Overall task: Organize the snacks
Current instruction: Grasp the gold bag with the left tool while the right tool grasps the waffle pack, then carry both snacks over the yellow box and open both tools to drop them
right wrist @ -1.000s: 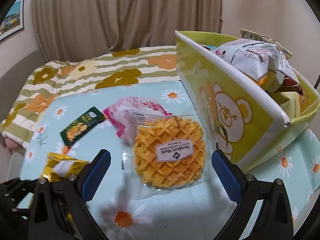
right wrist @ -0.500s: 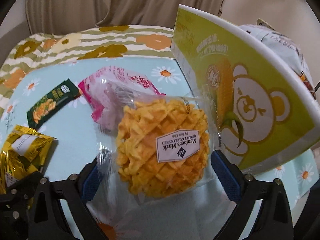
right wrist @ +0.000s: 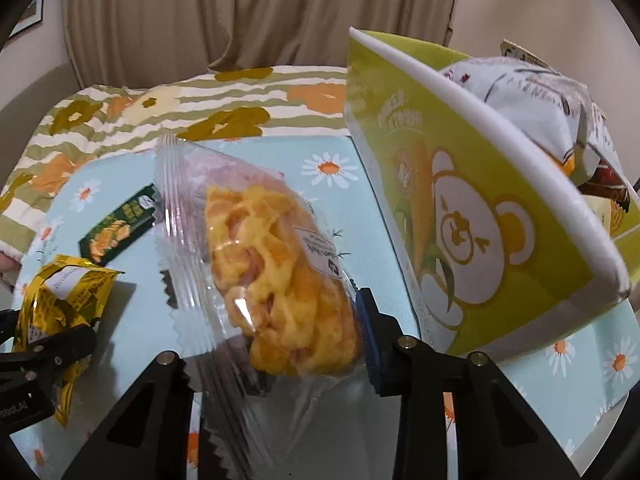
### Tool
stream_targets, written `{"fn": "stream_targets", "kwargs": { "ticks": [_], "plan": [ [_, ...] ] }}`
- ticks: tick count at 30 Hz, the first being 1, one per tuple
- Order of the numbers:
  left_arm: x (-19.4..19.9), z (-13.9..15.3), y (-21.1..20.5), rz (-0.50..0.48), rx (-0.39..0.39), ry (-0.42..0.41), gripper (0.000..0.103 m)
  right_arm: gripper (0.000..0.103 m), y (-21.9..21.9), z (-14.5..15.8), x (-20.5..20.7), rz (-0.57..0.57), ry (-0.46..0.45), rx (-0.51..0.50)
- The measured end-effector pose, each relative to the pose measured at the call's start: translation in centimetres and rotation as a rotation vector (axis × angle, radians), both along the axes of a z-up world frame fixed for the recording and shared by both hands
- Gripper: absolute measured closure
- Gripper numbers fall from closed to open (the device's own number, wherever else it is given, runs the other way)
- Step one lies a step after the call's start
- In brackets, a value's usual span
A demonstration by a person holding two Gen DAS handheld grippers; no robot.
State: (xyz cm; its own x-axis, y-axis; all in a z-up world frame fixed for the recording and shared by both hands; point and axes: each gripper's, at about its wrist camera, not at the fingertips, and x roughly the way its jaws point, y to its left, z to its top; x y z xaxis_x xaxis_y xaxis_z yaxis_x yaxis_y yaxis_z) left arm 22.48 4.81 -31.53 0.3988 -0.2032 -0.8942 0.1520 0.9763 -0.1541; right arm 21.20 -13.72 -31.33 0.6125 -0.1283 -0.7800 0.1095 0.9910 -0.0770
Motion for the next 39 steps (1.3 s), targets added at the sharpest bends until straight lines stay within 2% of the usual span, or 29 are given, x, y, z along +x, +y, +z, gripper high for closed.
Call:
{"fn": "stream_targets", "kwargs": {
  "ticks": [8,14,19,22,29,35,39],
  "plan": [
    [-0.9,3.5,-0.4,0.005,-0.020,-0.051,0.044,0.072,0.3,3.5,-1.4,0.051,-0.064,0.046],
    [-1.3,8.3,-1.3,-0.004,-0.044,-0.111,0.044,0.072,-0.6,8.3,-2.5,0.085,-0.104,0.112],
    [-1.2,12.7,-3.4,-0.031,-0.039,-0.173,0.044,0.072,-3.1,12.9,-3.6,0.091,-0.146,0.160],
    [-0.9,15.0,-5.3,-0.046,-0.055,-0.202,0.044,0.072,-5.3,15.2,-4.0,0.095,-0.166,0.174],
    [0.8,19.3,-12.0,-0.061,-0.091,-0.259,0.044,0.072,-11.2,17.5,-3.7,0.117,-0.170,0.172],
    [2.9,20.7,-18.5,-0.067,-0.121,-0.266,0.044,0.072,-17.1,18.5,-2.6,0.164,-0.167,0.161],
    [4.6,20.7,-22.3,-0.047,-0.139,-0.257,0.044,0.072,-19.9,17.9,-1.0,0.212,-0.142,0.160]
  ]
}}
